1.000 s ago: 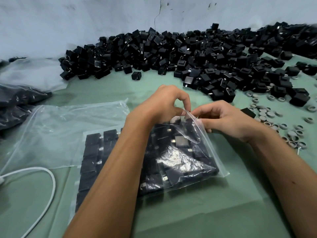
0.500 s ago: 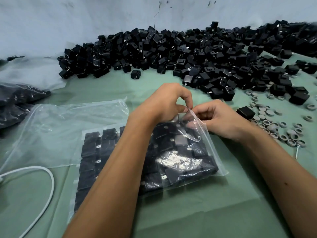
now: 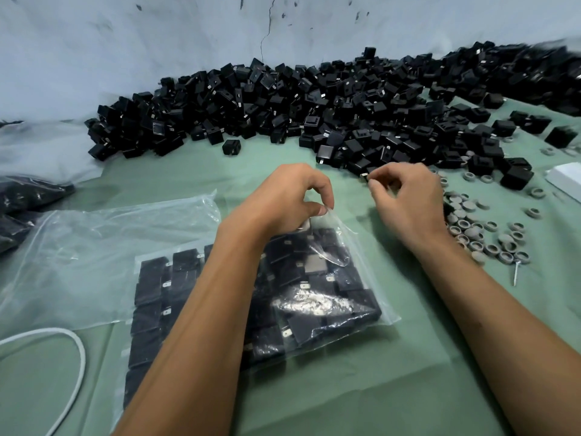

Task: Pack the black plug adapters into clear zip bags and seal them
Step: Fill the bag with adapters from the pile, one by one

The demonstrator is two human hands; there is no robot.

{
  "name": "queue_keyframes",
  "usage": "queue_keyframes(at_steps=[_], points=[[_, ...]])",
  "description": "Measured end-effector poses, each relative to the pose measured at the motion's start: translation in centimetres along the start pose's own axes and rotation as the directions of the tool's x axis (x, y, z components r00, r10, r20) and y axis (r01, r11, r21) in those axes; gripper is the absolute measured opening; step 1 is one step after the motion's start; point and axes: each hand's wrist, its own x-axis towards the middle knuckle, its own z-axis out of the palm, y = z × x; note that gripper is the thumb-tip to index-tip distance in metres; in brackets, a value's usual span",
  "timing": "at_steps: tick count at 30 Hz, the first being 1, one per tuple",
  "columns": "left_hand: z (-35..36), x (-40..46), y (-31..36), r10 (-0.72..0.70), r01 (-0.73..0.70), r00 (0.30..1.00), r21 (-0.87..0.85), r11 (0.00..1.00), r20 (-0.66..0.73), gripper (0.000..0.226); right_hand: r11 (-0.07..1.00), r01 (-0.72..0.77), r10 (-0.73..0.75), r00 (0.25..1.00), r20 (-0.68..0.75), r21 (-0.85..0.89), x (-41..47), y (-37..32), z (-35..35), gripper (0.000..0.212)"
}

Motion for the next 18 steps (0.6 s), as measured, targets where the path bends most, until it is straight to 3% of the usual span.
queue_keyframes(at_steps=[2, 4, 6, 9, 12, 18], points=[[0.0, 0.0, 0.1, 0.002, -0.002, 1.0, 0.005, 1.0, 0.001, 0.009, 0.979, 0.004, -0.034, 0.989, -0.143, -0.201, 0.3, 0.2, -0.1, 0.01], [-0.1, -0.1, 0.1, -0.004, 0.004, 1.0, -0.005, 1.0, 0.003, 0.01, 0.958, -0.021, -0.03, 0.984, -0.175, -0.286, 0.4, 0.1, 0.0, 0.018], [-0.1, -0.2, -0.1, -0.011, 0.011, 1.0, -0.016, 1.0, 0.005, 0.01, 0.931, -0.053, 0.044, 0.999, -0.033, -0.36, 0.4, -0.2, 0.6, 0.04], [-0.1, -0.2, -0.2, -0.011, 0.011, 1.0, -0.019, 1.0, 0.003, 0.01, 0.895, -0.012, 0.131, 0.963, 0.237, -0.446, 0.4, -0.5, 1.6, 0.067], [-0.1, -0.1, -0.2, -0.011, 0.011, 1.0, -0.022, 1.0, 0.004, 0.011, 0.904, 0.045, 0.104, 0.941, 0.321, -0.426, 0.3, -0.3, 1.9, 0.068], [-0.1, 0.0, -0.5, -0.013, 0.014, 1.0, -0.04, 0.999, 0.009, 0.013, 0.986, -0.002, 0.027, 0.988, 0.15, -0.169, 0.3, -0.6, 1.4, 0.056]])
